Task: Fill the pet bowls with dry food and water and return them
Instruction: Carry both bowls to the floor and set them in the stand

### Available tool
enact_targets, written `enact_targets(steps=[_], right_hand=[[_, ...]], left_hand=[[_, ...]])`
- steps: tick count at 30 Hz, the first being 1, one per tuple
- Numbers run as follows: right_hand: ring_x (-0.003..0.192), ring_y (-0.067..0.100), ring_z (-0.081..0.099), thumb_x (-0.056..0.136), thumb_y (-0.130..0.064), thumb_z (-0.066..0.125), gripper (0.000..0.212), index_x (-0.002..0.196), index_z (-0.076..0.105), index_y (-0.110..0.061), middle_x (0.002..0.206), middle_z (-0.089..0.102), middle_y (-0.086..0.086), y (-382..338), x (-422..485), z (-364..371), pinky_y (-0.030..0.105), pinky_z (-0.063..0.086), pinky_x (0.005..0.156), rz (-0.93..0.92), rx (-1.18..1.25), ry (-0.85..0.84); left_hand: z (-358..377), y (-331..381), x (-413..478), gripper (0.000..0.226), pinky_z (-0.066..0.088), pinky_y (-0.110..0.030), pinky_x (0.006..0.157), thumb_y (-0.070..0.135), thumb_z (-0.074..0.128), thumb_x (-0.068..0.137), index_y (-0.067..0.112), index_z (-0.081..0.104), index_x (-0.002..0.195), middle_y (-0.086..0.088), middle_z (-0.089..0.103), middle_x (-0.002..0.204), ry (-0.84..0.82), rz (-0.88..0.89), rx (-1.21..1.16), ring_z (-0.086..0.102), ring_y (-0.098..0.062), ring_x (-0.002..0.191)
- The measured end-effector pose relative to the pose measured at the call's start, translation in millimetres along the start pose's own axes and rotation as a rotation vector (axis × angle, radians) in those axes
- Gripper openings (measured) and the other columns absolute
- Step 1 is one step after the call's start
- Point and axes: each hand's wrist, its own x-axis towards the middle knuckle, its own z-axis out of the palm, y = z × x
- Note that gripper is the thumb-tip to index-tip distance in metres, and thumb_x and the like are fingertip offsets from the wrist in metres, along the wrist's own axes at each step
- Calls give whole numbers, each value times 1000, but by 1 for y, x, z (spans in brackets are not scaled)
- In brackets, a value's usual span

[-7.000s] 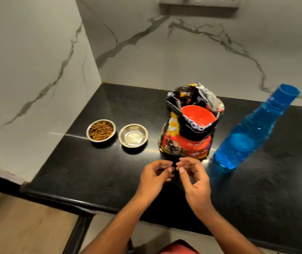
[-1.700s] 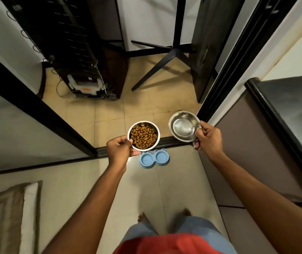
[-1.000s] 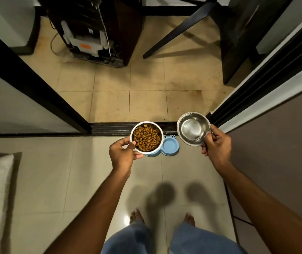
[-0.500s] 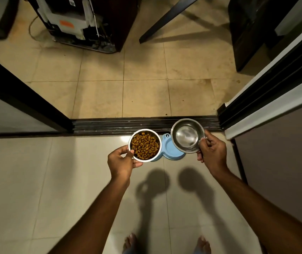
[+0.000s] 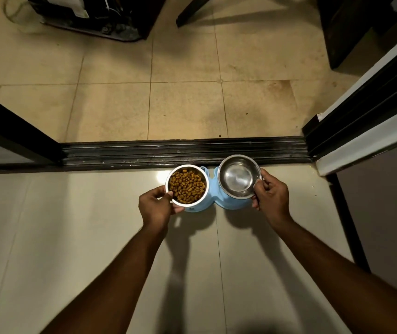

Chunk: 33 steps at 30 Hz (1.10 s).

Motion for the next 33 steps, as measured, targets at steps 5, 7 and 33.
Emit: enact_targets(steps=[5, 7, 33], right_hand=[[35, 9, 44, 95, 2, 45, 35, 118, 63, -18, 44, 52, -6, 38, 18, 7, 20, 40, 36, -31, -29, -13], [35, 10, 44, 95, 2, 45, 35, 120, 62, -17, 44, 53, -6, 54, 25, 9, 20, 40, 37, -29, -34, -10], [36, 10, 43, 98, -3, 43, 36, 131, 58, -10, 47, 52, -2, 109, 39, 16, 28, 41, 35, 66, -68, -31]], left_hand=[[17, -22, 28, 16, 57, -26, 44, -8, 57, 89, 1, 65, 79, -17, 65, 86, -10, -16, -4, 64, -24, 51], [23, -32, 37, 11, 55, -25, 42, -8, 56, 90, -4, 65, 86, -16, 64, 85, -1, -39, -16, 63, -29, 59], [34, -76, 58, 16, 58, -33, 46, -3, 68, 83, 2, 57, 91, -13, 63, 68, 87, 1, 39, 64, -20, 39]])
